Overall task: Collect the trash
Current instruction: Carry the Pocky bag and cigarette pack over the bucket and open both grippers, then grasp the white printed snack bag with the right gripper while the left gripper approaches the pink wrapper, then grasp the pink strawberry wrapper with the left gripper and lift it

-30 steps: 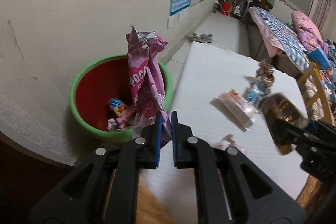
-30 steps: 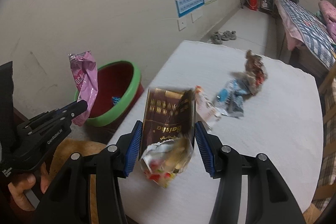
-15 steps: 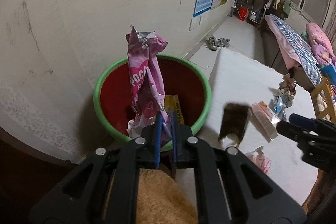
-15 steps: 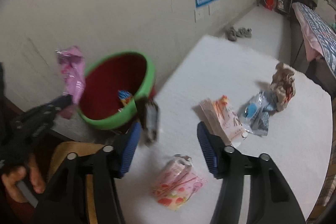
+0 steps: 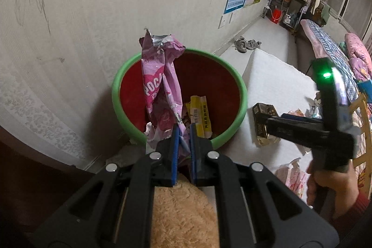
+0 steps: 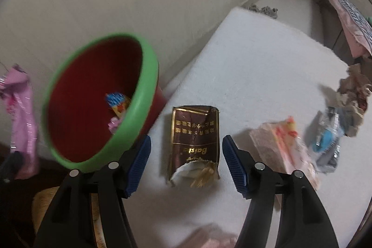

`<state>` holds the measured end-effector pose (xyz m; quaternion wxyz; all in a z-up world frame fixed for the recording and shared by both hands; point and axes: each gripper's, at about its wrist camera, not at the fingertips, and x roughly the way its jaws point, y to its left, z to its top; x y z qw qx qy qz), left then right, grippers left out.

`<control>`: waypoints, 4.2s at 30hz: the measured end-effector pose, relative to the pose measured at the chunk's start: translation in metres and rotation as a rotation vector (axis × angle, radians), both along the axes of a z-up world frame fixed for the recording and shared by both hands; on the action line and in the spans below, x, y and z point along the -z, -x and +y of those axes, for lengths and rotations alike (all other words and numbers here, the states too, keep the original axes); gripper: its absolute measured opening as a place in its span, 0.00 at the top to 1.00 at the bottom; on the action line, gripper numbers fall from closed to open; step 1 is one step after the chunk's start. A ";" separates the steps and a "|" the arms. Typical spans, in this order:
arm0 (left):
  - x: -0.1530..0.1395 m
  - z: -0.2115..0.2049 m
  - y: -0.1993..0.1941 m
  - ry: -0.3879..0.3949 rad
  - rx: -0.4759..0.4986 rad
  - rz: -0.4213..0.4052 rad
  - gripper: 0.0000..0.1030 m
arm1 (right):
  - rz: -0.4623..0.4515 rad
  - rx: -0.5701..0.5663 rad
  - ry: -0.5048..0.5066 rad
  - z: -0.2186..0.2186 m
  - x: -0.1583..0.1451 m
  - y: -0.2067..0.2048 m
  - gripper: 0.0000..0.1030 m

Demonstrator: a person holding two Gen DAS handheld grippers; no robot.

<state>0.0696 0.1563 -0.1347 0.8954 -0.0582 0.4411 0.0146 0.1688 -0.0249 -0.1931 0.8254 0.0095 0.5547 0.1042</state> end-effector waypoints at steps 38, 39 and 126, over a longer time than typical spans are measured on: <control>0.027 0.019 -0.049 -0.035 -0.056 0.069 0.45 | -0.179 -0.131 -0.352 0.046 -0.117 0.001 0.32; 0.028 0.018 -0.049 -0.039 -0.053 0.076 0.45 | -0.176 -0.118 -0.354 0.040 -0.115 0.003 0.32; 0.070 -0.184 0.034 0.013 0.361 0.253 0.46 | -0.062 0.291 -0.101 -0.187 -0.034 0.190 0.57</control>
